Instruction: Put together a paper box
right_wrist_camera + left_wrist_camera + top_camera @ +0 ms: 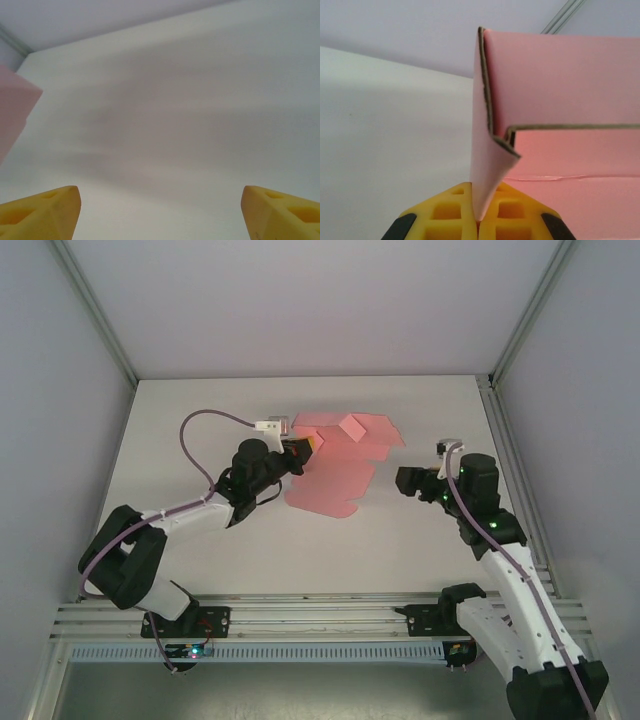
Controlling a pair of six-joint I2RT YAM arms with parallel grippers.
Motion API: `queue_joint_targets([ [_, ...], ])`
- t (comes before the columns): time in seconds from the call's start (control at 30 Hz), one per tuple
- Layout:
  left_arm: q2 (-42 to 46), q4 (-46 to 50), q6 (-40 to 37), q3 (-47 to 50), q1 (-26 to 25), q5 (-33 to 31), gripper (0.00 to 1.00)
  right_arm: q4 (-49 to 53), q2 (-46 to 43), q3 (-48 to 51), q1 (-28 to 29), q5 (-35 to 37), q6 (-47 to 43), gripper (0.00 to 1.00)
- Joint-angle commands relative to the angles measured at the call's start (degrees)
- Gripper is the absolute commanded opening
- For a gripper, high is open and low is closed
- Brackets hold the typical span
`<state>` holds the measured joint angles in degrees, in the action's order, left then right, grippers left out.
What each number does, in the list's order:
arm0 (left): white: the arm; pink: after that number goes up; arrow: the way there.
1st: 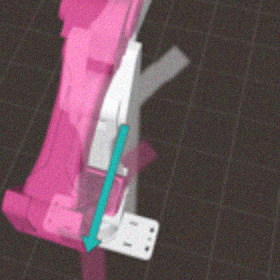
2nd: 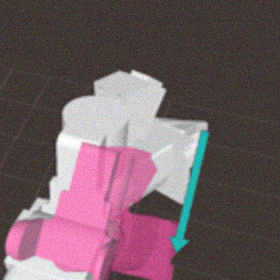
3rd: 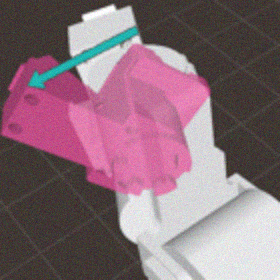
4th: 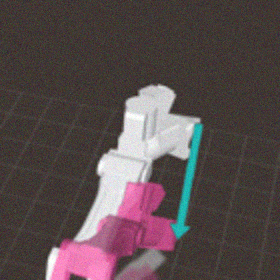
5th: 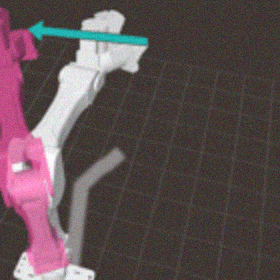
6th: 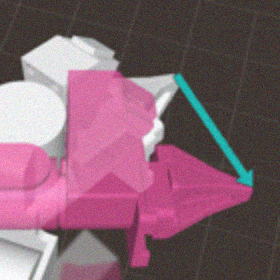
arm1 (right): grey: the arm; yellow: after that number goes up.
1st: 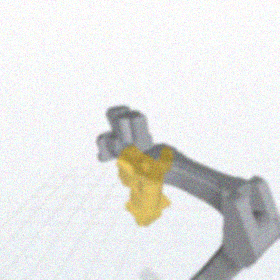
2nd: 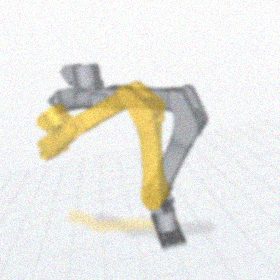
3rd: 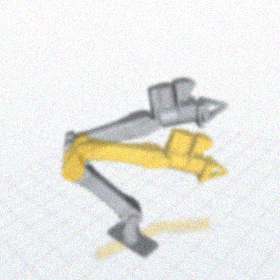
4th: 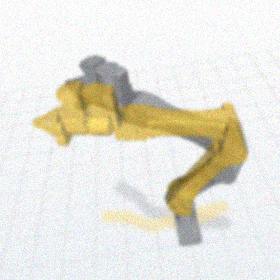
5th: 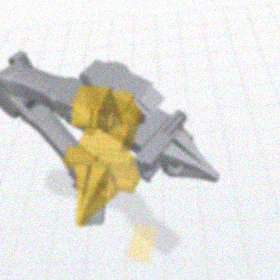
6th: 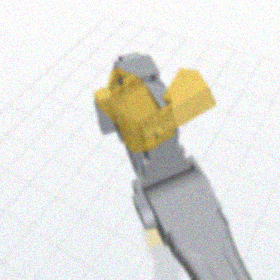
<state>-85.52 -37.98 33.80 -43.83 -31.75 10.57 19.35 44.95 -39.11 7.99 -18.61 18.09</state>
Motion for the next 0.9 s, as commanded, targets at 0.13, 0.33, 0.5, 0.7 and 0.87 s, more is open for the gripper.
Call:
queue_joint_targets([
  [0.13, 1.04, -0.40, -3.16, -0.56, 0.48, 2.26, 0.00, -10.37, 2.98, -2.70, 0.31, -8.64, -1.16, 0.84],
  [0.33, 0.18, 0.21, -2.61, -1.24, 0.35, 2.76, 0.00, -9.73, 5.32, -4.86, 4.06, -5.66, -4.34, 0.85],
  [0.5, -0.43, 2.71, -3.85, -2.88, -0.05, 3.09, 0.00, -11.69, 7.18, -5.07, 6.92, -1.17, -5.47, 0.86],
  [0.7, 0.19, 4.99, -7.41, -3.69, -2.00, 2.05, 0.00, -11.26, 9.71, -7.04, 11.64, 10.40, -4.61, 0.86],
  [0.87, 0.26, 4.52, -8.11, -4.07, -2.82, 2.97, 0.00, -11.45, 12.27, -7.81, 14.90, 15.78, -5.84, 0.86],
])
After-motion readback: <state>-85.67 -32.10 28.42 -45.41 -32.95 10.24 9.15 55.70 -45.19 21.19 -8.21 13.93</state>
